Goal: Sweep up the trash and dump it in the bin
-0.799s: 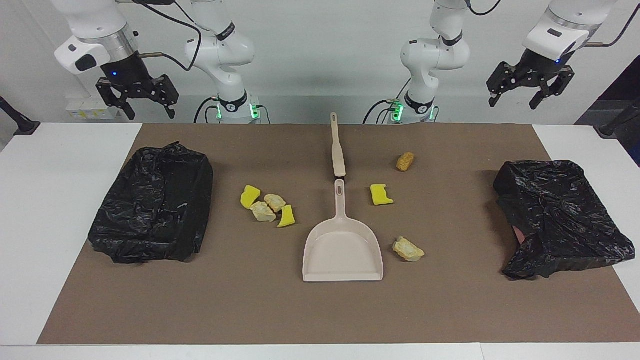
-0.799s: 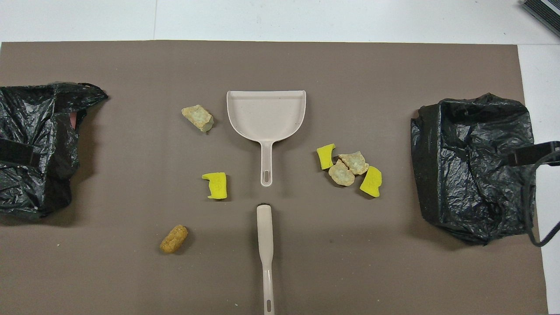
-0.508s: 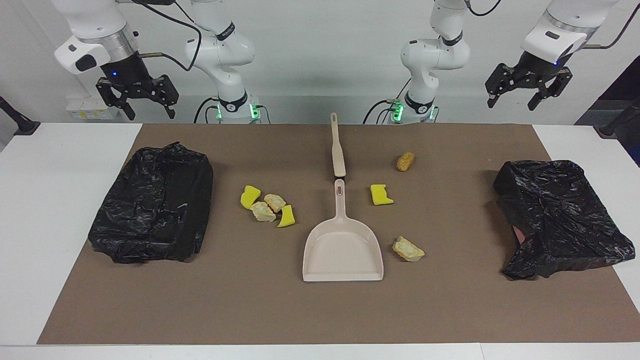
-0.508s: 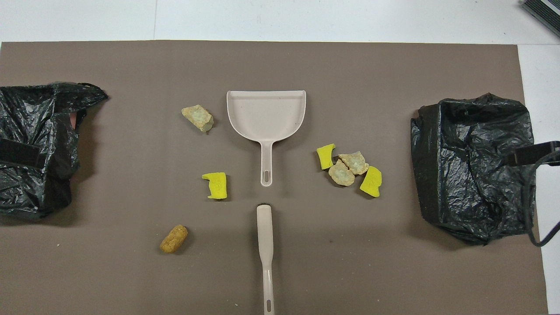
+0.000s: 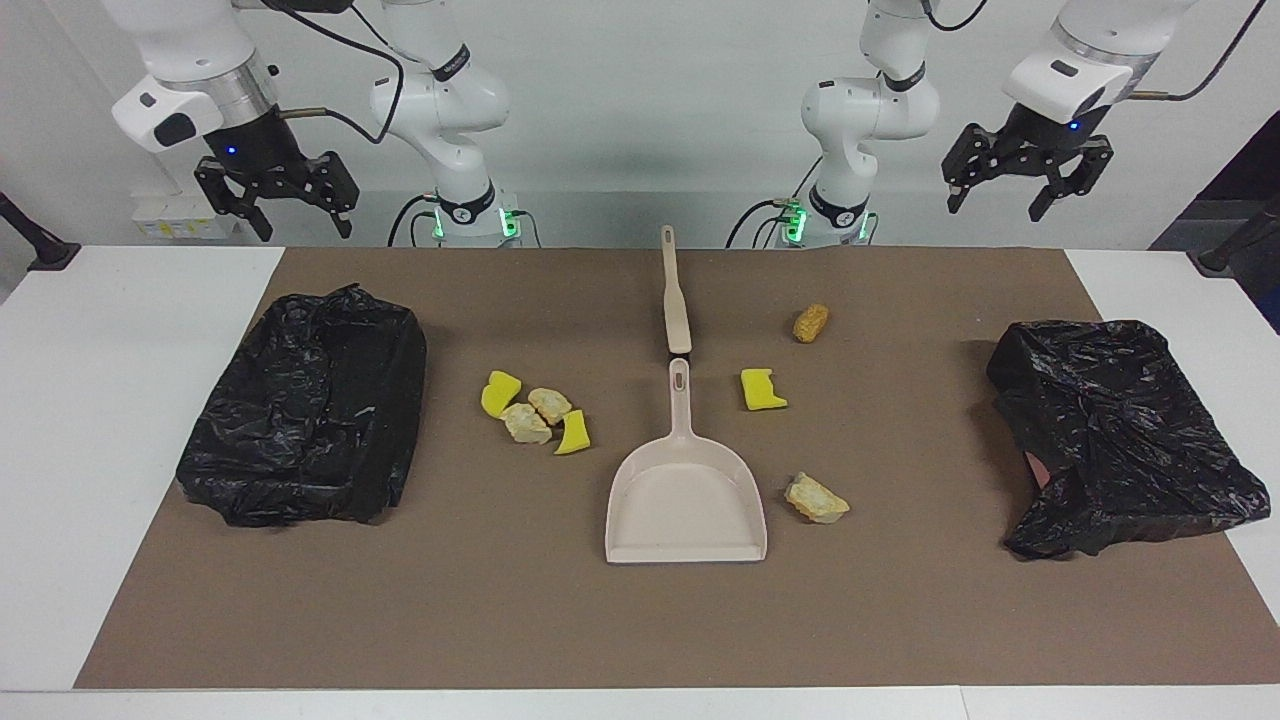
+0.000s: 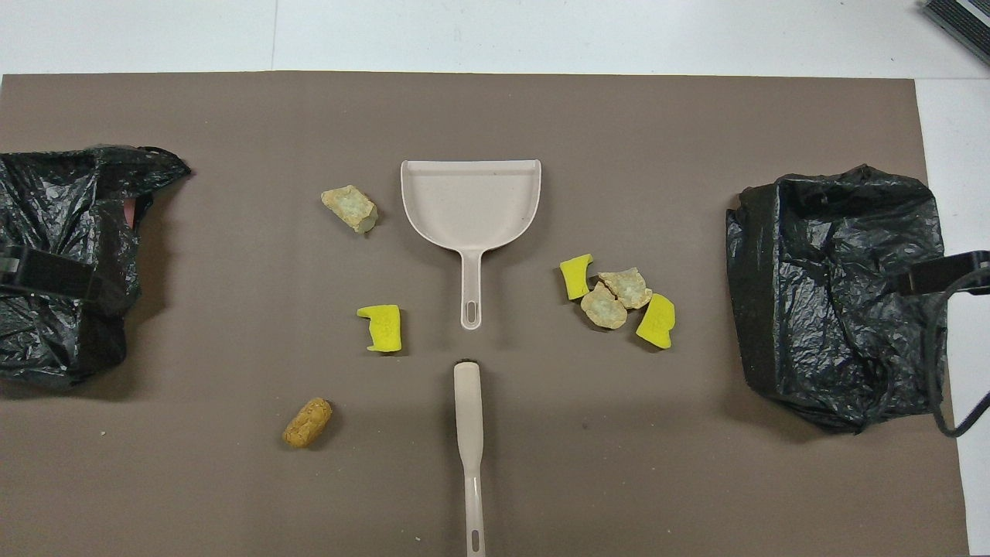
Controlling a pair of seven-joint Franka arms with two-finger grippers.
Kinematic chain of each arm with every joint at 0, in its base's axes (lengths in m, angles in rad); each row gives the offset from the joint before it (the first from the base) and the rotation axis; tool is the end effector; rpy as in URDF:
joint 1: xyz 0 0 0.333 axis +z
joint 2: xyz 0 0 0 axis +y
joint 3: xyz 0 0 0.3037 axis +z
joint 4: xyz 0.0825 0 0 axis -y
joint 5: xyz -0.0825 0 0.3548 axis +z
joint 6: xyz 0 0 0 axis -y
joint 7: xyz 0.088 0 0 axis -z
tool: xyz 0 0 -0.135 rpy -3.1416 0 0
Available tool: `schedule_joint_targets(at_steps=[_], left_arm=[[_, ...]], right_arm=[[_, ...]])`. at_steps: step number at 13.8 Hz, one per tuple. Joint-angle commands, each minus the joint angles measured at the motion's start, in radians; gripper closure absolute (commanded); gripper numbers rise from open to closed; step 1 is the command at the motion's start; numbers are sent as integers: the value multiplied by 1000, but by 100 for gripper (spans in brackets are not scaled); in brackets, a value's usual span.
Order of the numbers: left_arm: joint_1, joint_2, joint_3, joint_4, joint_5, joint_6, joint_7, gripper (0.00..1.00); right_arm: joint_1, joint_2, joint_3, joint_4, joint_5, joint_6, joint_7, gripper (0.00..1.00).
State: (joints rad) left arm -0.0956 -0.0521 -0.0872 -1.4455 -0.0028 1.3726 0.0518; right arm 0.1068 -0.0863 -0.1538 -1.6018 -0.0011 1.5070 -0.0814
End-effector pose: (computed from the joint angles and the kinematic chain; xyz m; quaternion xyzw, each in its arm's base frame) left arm 0.4781 -0.0902 0.6475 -0.9931 0.1172 0.0104 0.0016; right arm 0.4921 -0.0267 0.6084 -0.9998 -0.0175 0.0044 0.0063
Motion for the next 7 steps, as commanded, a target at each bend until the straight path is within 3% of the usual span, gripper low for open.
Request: schedule_joint_targets(at_steps=[1,7], left_arm=[[24,-144,-77,-214,-26,92,-62,0],[24,-353,-317,-597,-149,255,-226,0]], right_arm=[[42,-13,3,-44,-4,34,40,0],[10,30,91,-92,0,145,101,0]])
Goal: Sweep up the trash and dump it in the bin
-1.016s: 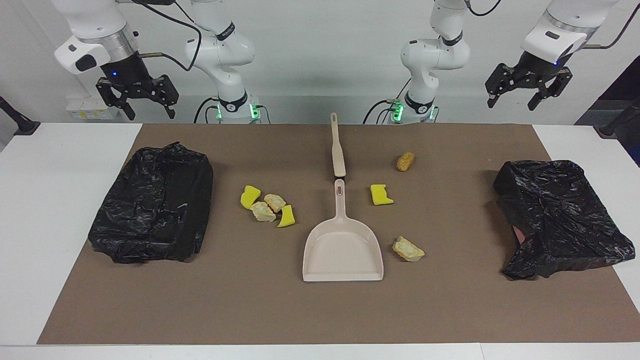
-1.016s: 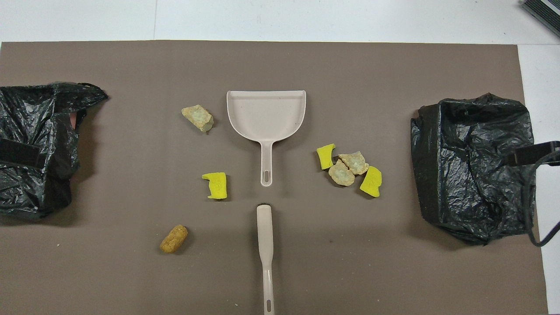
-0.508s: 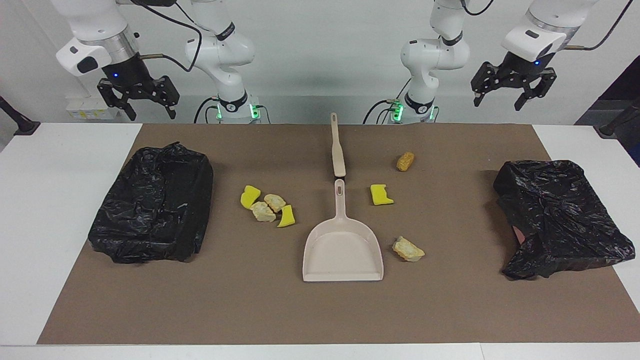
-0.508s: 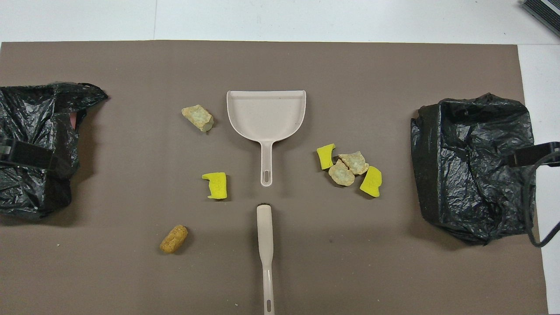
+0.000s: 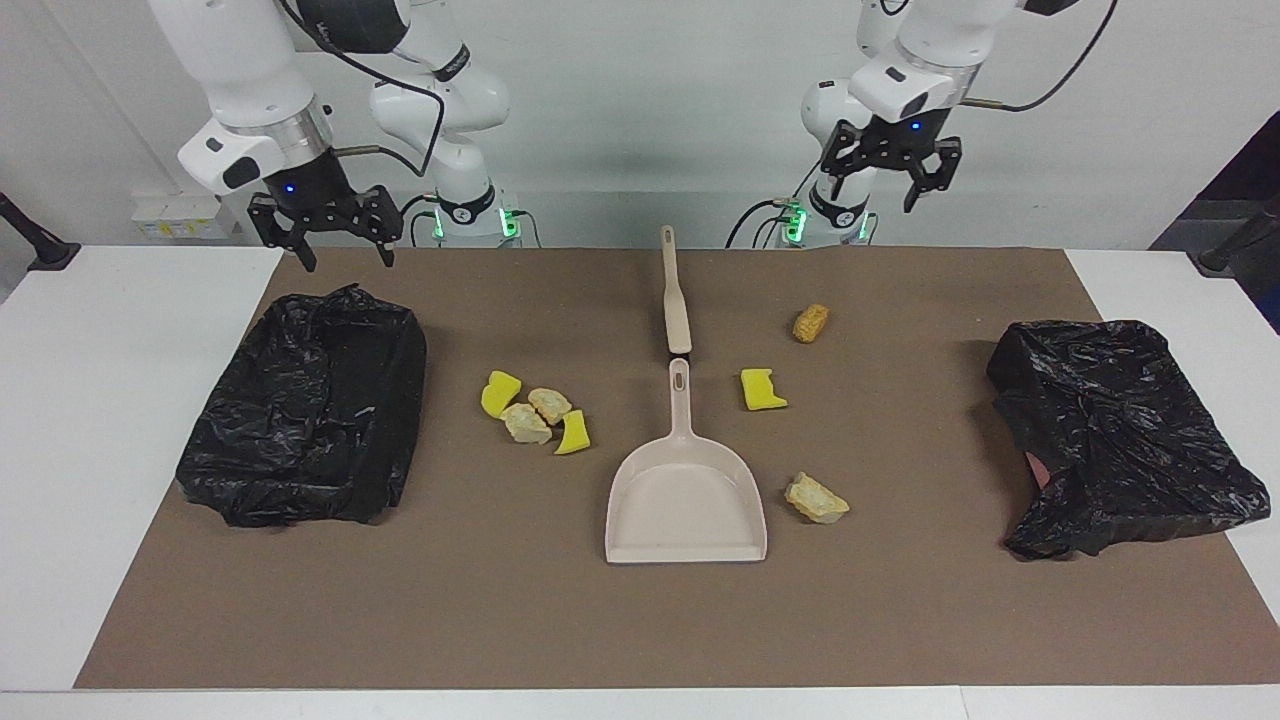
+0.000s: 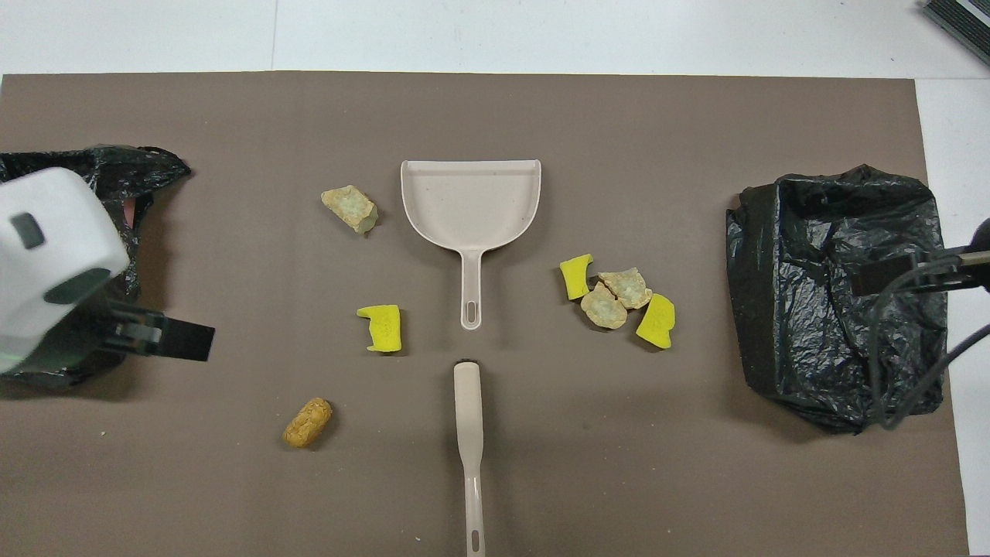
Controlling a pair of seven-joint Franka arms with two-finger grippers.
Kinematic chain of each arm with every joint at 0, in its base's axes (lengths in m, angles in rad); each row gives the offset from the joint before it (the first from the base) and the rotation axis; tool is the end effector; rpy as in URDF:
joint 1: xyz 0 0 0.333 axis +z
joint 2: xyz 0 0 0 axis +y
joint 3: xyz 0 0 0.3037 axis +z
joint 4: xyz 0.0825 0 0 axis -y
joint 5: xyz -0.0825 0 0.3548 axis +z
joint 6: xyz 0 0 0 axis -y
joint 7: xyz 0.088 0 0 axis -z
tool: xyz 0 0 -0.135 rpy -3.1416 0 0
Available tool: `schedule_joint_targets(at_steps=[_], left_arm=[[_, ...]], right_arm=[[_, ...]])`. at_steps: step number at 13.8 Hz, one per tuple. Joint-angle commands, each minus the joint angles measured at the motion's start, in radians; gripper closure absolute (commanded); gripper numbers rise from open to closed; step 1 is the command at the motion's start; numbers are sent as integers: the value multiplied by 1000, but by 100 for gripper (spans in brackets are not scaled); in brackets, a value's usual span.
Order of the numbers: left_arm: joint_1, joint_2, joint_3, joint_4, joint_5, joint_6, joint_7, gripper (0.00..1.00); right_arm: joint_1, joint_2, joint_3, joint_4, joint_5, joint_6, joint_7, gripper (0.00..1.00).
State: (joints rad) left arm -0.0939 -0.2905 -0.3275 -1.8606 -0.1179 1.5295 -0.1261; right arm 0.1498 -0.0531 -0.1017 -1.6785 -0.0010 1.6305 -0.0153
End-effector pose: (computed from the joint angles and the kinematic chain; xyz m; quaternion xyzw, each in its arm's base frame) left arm 0.3816 -0.2084 0.5840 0.9896 -0.1402 -0.0300 0.0051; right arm 0.5133 0.0234 0.5690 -0.9995 -0.0318 -0.0024 0.0022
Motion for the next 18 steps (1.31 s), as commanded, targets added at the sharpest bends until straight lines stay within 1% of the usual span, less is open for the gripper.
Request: schedule_joint_targets(at_steps=[1,3,5,7,8,9,10,12,13,17,18], left_arm=[[23,-121,-129,-231,-51,138,-87,0],[20,-119,-208,-308,-95,230,-164,0],[23,-95,-252,-350,-147,283,-181,0],[23,-90,-329,-425,-163,392,-234,0],[25,-63,-376,-434,-166,429,-292,0],[23,-3,-422,-445,-166,451,-326,0],[22,42,-438,-446,-166,483,-337,0],[20,106,-499,-453,-166,550,-429,0],[19,128,-527,-481,-166,598,-464,0],[3,132,-554,-523,-166,653,-563,0],[5,136,-556,-526,-166,667,-564,3]], right_arm=[[-36,-4,45,-17,1,22,37,0],[-36,-4,46,-24,18,22,40,0],[-36,-4,46,-26,23,22,38,0],[-36,-7,46,-33,23,20,38,0],[-36,-11,46,-39,23,22,38,0],[-36,-11,46,-40,23,20,38,0],[-36,-13,46,-43,24,20,38,0],[-48,-19,46,-65,24,22,31,0],[-50,-21,46,-67,23,20,31,0],[-50,-30,46,-82,24,22,26,0],[-50,-36,46,-92,24,22,26,0]])
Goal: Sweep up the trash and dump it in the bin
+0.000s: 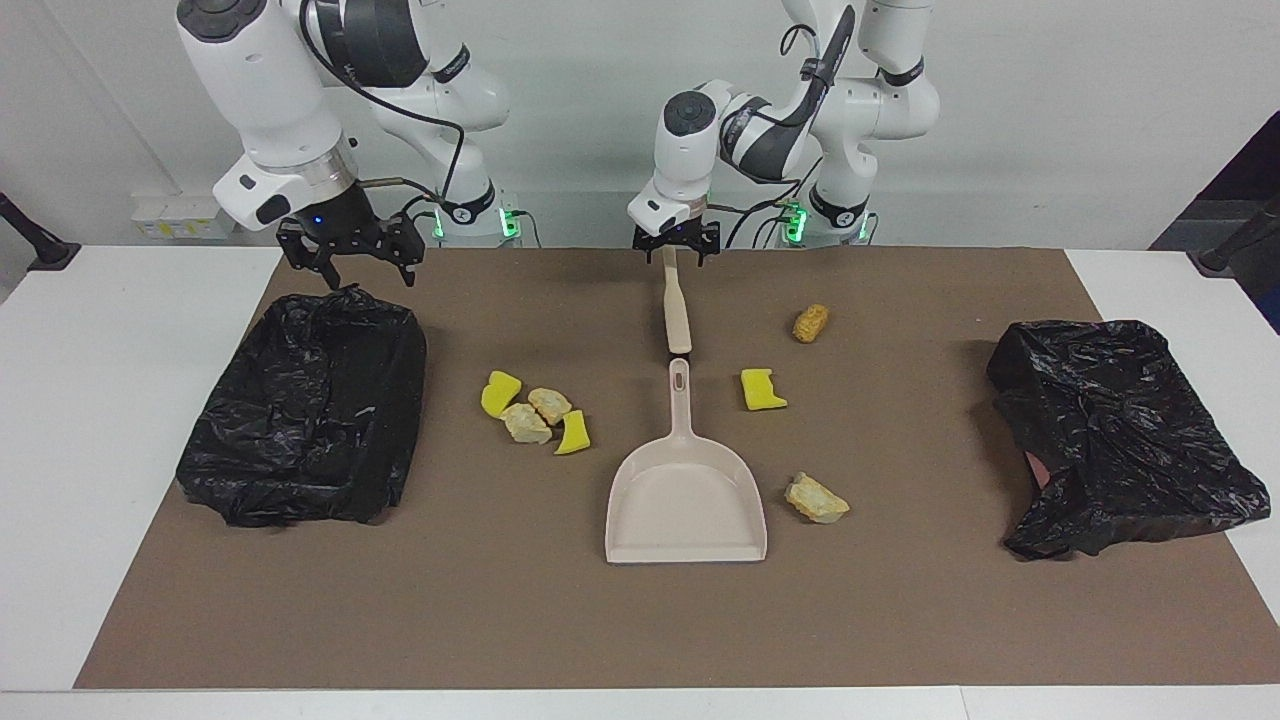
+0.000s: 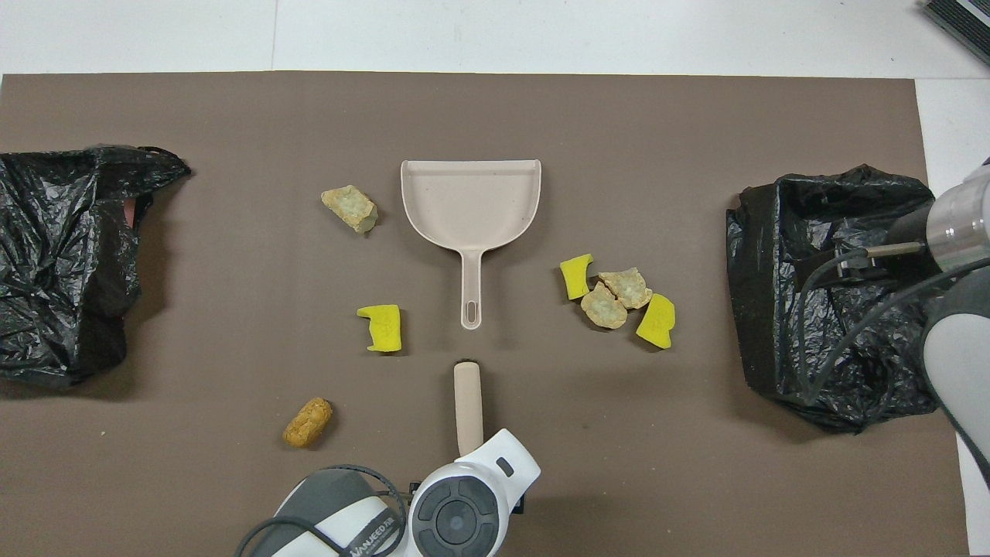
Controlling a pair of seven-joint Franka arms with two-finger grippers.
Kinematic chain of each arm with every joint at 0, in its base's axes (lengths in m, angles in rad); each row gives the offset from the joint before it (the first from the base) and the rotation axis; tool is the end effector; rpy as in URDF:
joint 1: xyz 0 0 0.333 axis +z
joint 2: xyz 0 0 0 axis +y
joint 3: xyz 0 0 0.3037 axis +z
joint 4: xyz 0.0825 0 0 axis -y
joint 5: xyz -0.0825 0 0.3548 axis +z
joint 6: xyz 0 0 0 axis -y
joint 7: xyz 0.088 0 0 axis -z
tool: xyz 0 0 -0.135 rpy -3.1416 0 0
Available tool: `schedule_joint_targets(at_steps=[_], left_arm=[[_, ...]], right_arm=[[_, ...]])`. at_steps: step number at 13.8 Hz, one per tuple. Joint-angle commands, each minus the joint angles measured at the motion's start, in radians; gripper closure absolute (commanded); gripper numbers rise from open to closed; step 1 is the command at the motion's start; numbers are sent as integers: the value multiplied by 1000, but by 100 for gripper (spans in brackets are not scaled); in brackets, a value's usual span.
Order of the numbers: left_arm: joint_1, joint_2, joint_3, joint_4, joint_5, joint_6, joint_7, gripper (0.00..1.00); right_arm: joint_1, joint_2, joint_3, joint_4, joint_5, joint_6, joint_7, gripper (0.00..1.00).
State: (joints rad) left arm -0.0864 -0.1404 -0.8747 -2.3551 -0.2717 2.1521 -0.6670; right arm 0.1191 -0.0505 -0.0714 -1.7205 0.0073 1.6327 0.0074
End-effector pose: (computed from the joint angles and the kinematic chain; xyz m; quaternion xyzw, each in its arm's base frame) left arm 0.2474 -0.3812 0.3353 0.9953 -0.0606 -0.0756 0.0009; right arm 0.5106 0.0246 0.5492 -0.9996 -0.0199 0.0189 0.0049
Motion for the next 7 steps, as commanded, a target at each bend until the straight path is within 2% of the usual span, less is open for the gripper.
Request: schedule_joint_targets(at_steps=[1,7], left_arm=[[-4,-5,-10,-35,-12,45,-23,5],[-27,19,-10,-49,-12,45,-26,32]], right_arm=[[-19,-38,16,-51,16,16,3,0],[-19,-45,16,-67,16,16,3,0]])
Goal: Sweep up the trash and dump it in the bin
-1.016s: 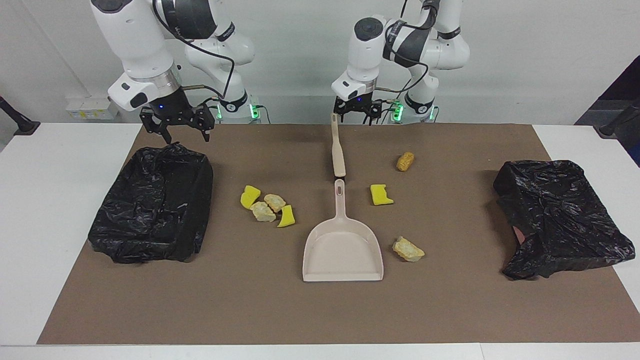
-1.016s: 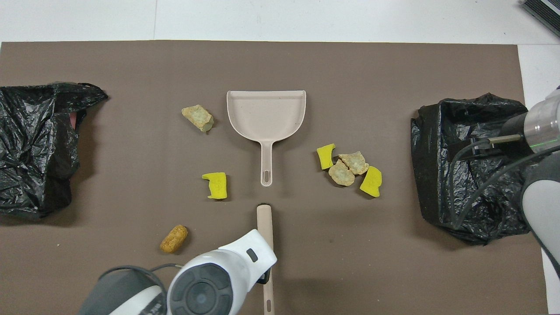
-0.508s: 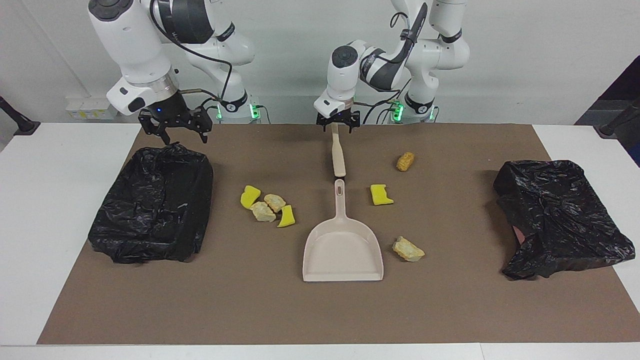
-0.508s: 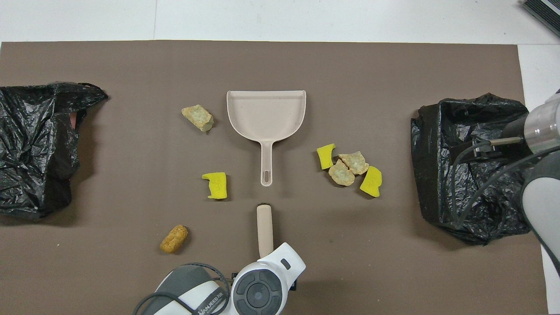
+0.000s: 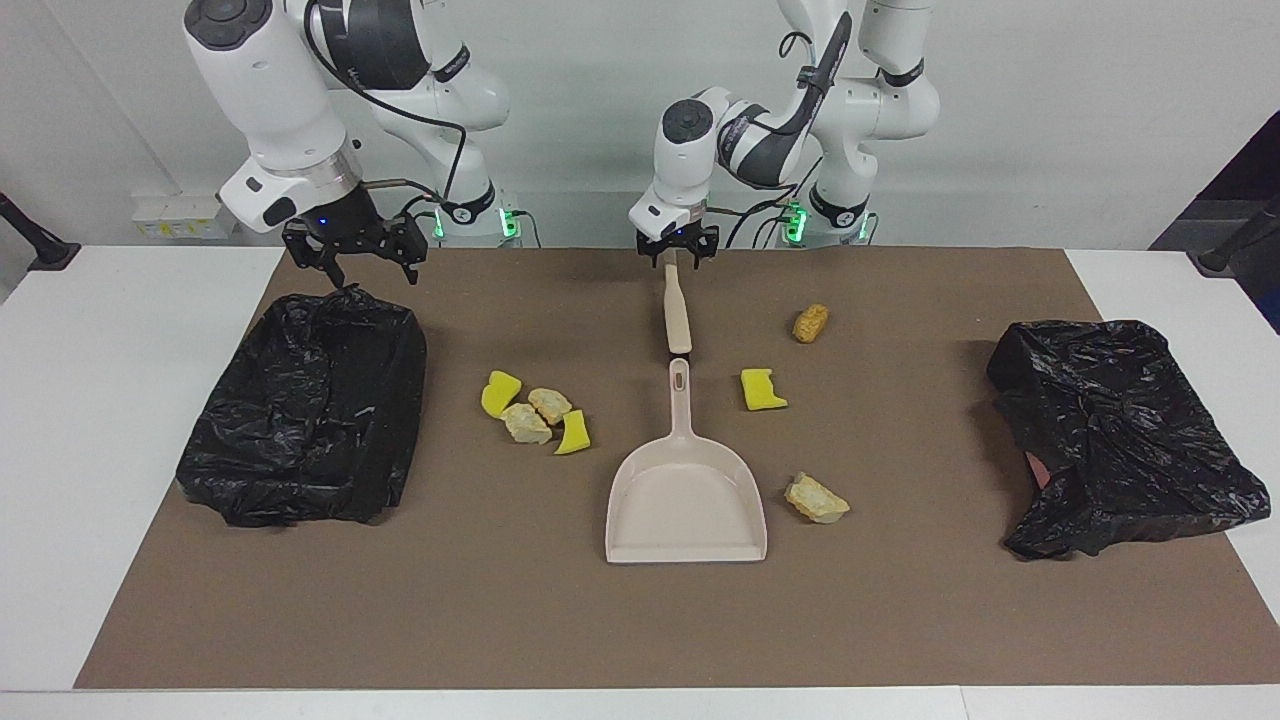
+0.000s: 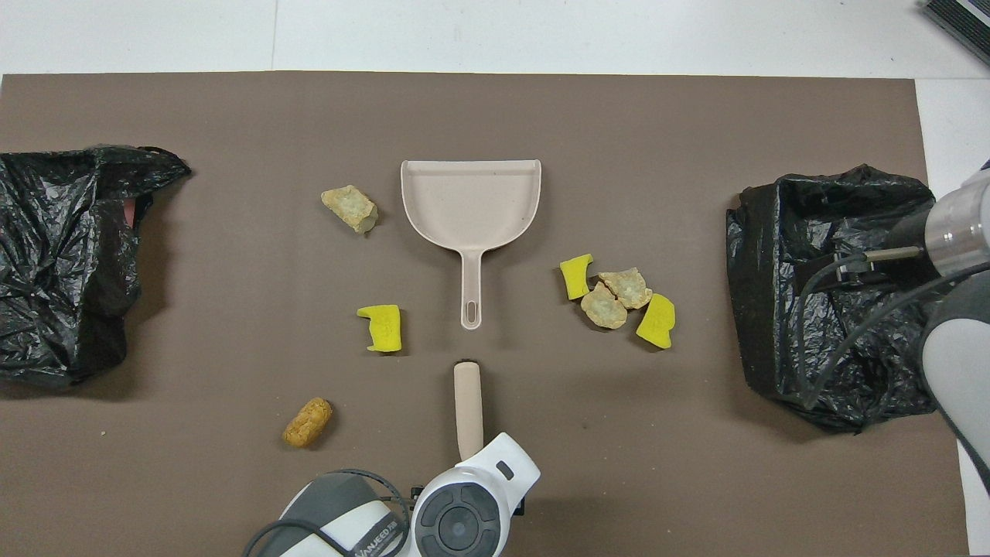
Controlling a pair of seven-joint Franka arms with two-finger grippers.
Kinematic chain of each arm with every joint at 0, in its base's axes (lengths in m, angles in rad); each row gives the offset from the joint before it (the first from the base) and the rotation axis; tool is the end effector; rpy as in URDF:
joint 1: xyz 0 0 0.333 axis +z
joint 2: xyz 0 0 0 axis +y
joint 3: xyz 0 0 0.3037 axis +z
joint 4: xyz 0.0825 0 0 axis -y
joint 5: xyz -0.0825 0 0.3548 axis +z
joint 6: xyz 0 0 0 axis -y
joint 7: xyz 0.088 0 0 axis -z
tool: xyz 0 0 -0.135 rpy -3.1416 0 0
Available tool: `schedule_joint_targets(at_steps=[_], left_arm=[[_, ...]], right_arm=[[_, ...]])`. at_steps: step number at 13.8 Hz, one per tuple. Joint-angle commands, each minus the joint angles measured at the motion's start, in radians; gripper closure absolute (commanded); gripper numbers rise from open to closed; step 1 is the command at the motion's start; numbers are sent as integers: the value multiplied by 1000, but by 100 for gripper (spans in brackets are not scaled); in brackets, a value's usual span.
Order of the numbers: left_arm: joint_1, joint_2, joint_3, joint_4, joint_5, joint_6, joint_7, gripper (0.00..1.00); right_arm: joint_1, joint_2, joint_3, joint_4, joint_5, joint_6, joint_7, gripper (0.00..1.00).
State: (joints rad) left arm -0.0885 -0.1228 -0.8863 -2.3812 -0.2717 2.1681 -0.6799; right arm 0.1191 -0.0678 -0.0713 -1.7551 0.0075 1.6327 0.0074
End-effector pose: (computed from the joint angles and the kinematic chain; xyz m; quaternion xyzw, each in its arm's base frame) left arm 0.2400 -0.3787 0.3208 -0.9945 0.0583 0.0864 0.0059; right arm 0.5037 0.0241 0.5426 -0.9994 -0.0200 0.0275 0.0054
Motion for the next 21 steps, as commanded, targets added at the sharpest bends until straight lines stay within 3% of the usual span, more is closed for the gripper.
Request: schedule_joint_targets(at_steps=[1,4,6,7,9,11,15,17,21], left_arm=[[-23,14,1,-20,-12,29,-15,37],[-19,23,4,-6,-12,33,-21,65],[-14,23,6,10,-11,22,-10,94],[-13,12,7,14,-11,9,-9,100],[-5,-23,35,55,-8,-81,-9,100],[-14,-55,156,101,3,-207,31,100],[-5,-179,376,97,17,-440,138,100],[-2,-202,426,79,107,-528,120,100],[27,-303,481,-59,108,-510,-88,100]], right_arm=[[-19,-27,16,-32,16,16,3,0],[-21,-27,16,-32,16,16,3,0],[-19,-27,16,-32,16,16,3,0],[-21,-27,16,-32,16,16,3,0],[-19,-24,16,-30,16,12,16,0],[-19,-18,28,-24,16,9,25,0],[-21,42,113,11,20,91,133,0],[-21,141,198,69,22,163,286,0],[-13,388,355,244,2,232,579,0]])
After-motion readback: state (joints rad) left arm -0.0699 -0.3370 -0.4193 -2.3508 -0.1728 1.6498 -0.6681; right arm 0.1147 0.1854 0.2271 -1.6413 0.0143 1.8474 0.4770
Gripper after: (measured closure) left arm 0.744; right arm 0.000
